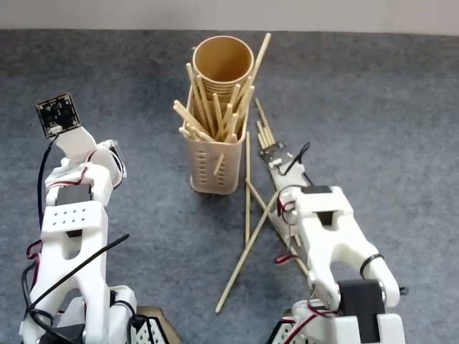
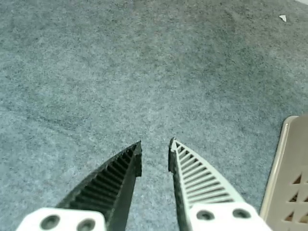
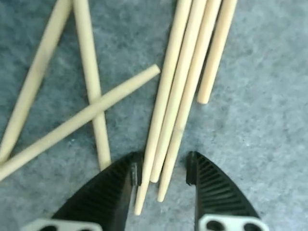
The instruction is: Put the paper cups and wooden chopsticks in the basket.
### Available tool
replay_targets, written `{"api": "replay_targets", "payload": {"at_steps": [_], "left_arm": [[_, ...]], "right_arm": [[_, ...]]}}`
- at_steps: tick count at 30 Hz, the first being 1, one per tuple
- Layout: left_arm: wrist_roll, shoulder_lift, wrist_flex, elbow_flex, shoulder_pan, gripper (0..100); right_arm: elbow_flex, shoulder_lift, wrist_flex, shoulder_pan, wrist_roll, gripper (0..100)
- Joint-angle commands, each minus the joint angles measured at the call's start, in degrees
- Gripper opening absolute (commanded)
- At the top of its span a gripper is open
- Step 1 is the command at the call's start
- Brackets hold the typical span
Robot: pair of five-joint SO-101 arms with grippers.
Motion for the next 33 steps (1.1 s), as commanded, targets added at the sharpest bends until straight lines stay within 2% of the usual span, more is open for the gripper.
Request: {"api": "replay_targets", "payload": {"at_steps": [1, 3, 5, 13, 22, 27, 33], "left_arm": [[-0.09, -0.75, -0.88, -0.22, 1.19, 11], [-0.09, -0.75, -0.88, -0.22, 1.19, 11], [-0.09, -0.75, -0.88, -0.22, 1.19, 11], [-0.09, -0.75, -0.97, -0.22, 1.19, 11], [-0.09, -0.75, -1.05, -0.22, 1.19, 11], [-0.09, -0.75, -0.88, -0.22, 1.19, 11], [-0.09, -0.75, -0.88, -0.22, 1.19, 11]], "right_arm": [[-6.11, 1.19, 0.04, 0.31, 0.09, 16.3], [-6.99, 1.01, 0.04, 0.31, 0.0, 10.7], [-6.99, 0.84, 0.04, 0.31, -1.85, 0.0], [-7.34, -1.27, 2.42, 0.66, -5.89, 0.5], [-18.24, -30.37, 15.69, 3.12, -11.08, 0.5], [-24.04, -41.01, 15.87, 3.21, -12.48, 0.5], [-27.91, -41.8, 12.88, 3.56, -14.86, 0.5]]}}
